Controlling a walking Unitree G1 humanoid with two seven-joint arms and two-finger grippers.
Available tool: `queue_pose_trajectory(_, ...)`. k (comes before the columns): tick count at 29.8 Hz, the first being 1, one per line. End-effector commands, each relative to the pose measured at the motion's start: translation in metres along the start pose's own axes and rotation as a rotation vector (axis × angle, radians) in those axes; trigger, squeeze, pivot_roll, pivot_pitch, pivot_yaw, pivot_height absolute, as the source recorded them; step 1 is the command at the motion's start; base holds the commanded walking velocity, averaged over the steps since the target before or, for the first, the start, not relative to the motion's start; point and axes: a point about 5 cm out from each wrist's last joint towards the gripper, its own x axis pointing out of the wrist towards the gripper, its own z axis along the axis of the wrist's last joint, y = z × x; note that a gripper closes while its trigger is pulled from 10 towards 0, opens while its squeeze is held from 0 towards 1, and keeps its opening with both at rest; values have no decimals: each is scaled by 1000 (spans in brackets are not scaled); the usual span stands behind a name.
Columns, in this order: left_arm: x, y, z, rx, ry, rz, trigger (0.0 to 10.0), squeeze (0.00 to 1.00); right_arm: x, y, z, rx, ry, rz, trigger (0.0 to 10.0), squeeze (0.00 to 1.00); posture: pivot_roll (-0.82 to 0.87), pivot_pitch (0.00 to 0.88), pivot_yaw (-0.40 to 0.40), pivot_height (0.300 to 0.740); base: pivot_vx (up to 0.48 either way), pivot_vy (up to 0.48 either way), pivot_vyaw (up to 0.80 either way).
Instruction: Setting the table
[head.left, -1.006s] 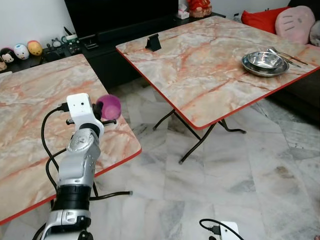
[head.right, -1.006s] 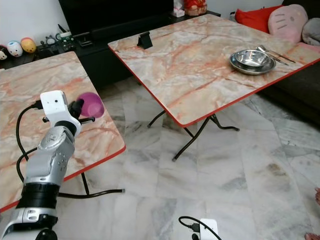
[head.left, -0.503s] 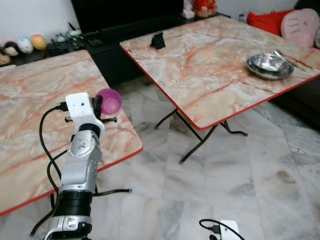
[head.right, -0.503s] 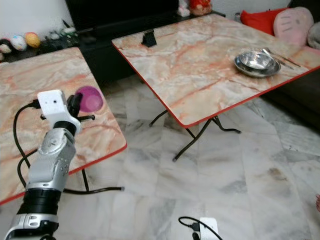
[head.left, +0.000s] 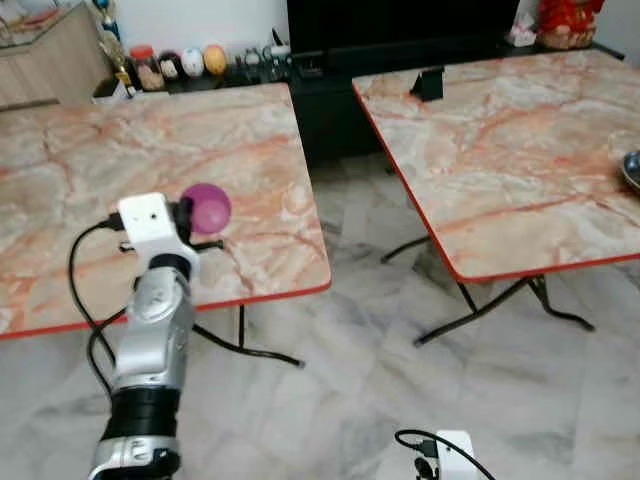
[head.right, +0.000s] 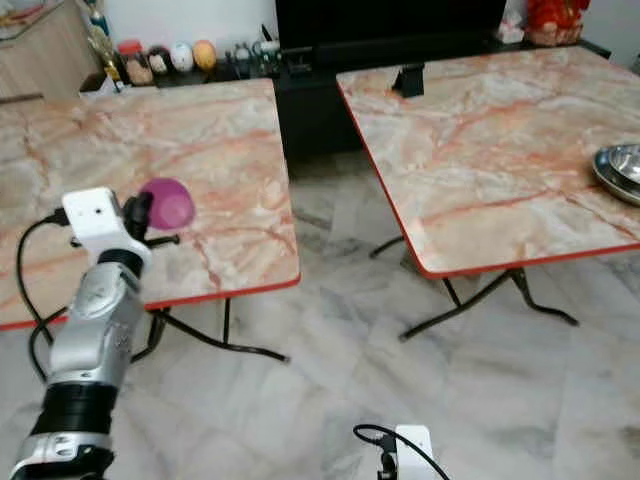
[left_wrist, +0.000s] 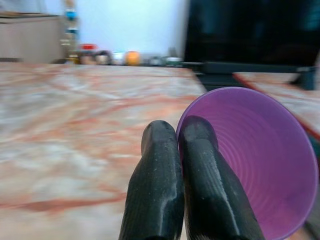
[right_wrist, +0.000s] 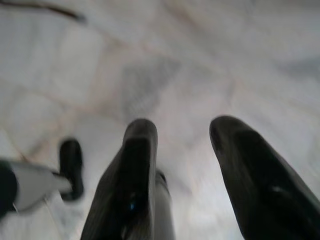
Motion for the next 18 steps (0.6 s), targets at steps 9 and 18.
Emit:
queue_pose_trajectory(9,3,11,8,5,-31,37,10000,0,1,5,3,-4,-9,16,10000,0,-23,0,29,740,0,0,757)
queue_pose_trajectory(18,4,14,8,18,-31,50,10000,0,1,5,2,15,-7,15,10000,0,-24,0,24,740,0,0,317)
